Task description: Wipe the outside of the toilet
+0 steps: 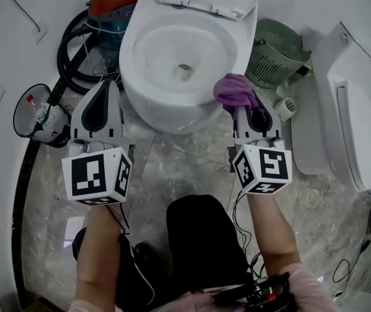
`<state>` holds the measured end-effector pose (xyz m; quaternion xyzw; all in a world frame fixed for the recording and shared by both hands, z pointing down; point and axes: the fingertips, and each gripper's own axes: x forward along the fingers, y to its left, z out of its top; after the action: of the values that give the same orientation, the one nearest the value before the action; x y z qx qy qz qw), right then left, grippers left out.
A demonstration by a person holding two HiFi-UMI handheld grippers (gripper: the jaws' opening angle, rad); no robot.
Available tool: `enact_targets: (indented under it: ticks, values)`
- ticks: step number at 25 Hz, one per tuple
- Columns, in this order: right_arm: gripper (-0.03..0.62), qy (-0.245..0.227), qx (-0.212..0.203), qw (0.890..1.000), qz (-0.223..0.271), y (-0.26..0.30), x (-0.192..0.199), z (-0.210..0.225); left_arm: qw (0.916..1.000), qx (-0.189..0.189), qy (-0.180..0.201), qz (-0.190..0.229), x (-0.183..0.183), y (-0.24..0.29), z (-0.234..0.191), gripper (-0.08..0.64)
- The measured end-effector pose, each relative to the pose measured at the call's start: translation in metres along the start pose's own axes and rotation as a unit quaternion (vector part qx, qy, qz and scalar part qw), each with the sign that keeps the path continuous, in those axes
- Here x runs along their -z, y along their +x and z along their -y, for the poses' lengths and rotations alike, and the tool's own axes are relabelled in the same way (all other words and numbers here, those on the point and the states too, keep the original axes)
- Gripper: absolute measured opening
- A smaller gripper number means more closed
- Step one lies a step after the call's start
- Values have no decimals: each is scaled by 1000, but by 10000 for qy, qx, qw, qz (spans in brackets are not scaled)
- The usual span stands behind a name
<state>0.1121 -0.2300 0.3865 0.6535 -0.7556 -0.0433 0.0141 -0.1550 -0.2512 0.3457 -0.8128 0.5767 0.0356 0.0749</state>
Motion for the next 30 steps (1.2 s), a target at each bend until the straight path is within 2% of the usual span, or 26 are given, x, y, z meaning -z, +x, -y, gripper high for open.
enact_targets:
  ticks: [9, 15, 20, 30]
  values:
    - [91, -33, -54, 10000, 21, 0, 0, -12, 9998, 97, -153, 100, -10, -3, 8, 9]
    - [91, -132, -171, 9998, 52, 6, -40, -14, 9999, 102, -80, 48, -44, -4, 21, 9]
    - [89, -42, -312, 9995, -92, 5, -109, -12, 10000, 66, -36, -50, -125, -4, 26, 9]
    - [83, -31, -684, 9976, -59, -7, -320, -6, 9999, 8, -82, -146, -349, 11, 38, 9]
